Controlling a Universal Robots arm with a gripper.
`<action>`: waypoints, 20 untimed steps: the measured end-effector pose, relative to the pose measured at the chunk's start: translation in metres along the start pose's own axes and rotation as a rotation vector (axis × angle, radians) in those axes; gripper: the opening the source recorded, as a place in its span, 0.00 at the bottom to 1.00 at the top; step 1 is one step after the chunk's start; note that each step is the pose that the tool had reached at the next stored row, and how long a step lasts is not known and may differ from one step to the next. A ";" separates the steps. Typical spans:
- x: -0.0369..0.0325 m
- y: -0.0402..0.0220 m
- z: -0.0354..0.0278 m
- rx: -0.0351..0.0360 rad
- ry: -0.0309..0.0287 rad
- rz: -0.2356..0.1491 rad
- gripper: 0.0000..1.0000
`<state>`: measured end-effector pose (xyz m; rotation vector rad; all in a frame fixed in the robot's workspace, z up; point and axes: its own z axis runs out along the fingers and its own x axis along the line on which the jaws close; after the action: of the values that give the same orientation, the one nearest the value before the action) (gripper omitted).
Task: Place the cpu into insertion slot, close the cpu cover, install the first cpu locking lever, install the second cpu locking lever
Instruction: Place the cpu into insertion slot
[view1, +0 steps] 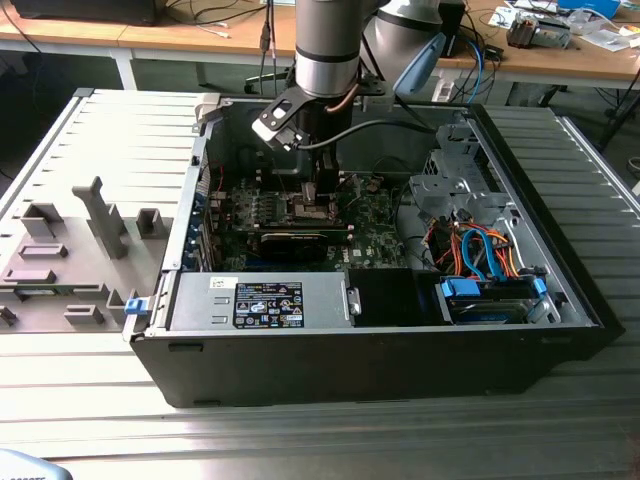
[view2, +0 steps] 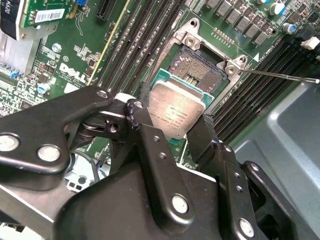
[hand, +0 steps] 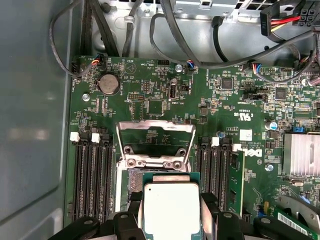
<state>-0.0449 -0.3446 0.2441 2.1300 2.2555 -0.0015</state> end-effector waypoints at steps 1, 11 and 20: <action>0.0002 0.0000 0.0002 0.0000 0.0001 0.000 0.55; 0.0022 0.0000 0.0025 0.0001 0.0000 0.000 0.55; 0.0047 0.0001 0.0049 0.0001 -0.0001 0.000 0.55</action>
<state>-0.0449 -0.3401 0.2391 2.1300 2.2554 -0.0017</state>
